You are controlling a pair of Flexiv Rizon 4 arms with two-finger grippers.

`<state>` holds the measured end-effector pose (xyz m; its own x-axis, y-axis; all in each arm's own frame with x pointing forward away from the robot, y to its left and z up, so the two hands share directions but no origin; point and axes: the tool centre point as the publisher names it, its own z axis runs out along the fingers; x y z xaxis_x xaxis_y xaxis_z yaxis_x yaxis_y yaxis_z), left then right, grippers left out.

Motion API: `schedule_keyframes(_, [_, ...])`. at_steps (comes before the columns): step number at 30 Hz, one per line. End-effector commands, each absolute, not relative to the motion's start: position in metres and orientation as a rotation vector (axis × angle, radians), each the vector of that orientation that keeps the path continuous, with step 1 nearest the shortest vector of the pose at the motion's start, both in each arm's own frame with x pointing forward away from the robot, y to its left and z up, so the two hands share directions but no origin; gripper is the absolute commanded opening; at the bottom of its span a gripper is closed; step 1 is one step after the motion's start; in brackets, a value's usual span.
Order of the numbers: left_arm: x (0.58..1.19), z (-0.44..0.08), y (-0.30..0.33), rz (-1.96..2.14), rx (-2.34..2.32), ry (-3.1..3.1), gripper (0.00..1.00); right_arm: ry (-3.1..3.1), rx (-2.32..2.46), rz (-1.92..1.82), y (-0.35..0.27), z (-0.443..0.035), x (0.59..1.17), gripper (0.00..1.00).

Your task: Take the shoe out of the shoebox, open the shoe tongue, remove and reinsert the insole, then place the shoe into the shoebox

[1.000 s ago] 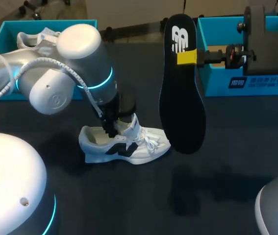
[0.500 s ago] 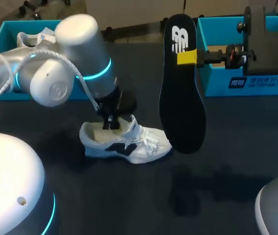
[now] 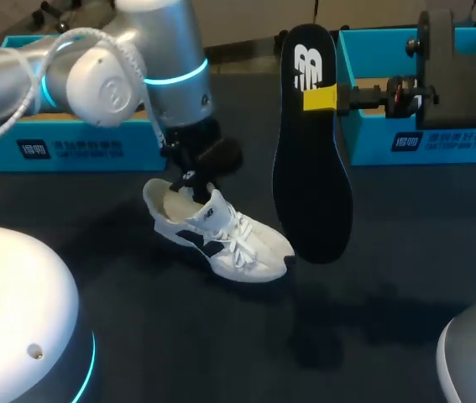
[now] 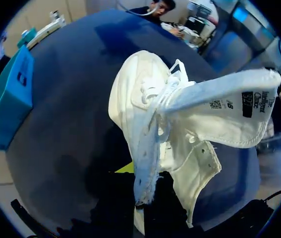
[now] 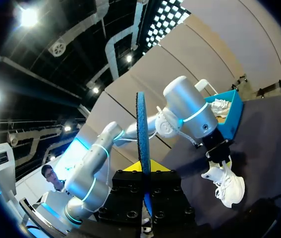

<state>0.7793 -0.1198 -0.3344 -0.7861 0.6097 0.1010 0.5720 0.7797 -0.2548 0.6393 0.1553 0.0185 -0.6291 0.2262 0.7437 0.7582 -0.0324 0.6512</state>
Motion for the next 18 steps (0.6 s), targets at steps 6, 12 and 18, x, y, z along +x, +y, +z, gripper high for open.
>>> schedule_keyframes(6, [0.7736, -0.3269, -0.1286, 0.161, -1.529, -2.581, 0.0, -1.833, -1.034, -1.699, 0.1591, 0.0185, 0.6416, 0.0])
schedule_keyframes(12, [0.7736, -0.3269, -0.1286, 0.161, -1.529, -2.581, 0.0, -1.833, -1.034, -1.699, 0.1591, 0.0185, 0.6416, 0.0])
schedule_keyframes(18, [0.7723, -0.3291, -0.1313, 0.158, -1.582, -2.524, 0.0, -1.833, -1.034, -1.699, 0.1591, 0.0185, 0.6416, 0.0])
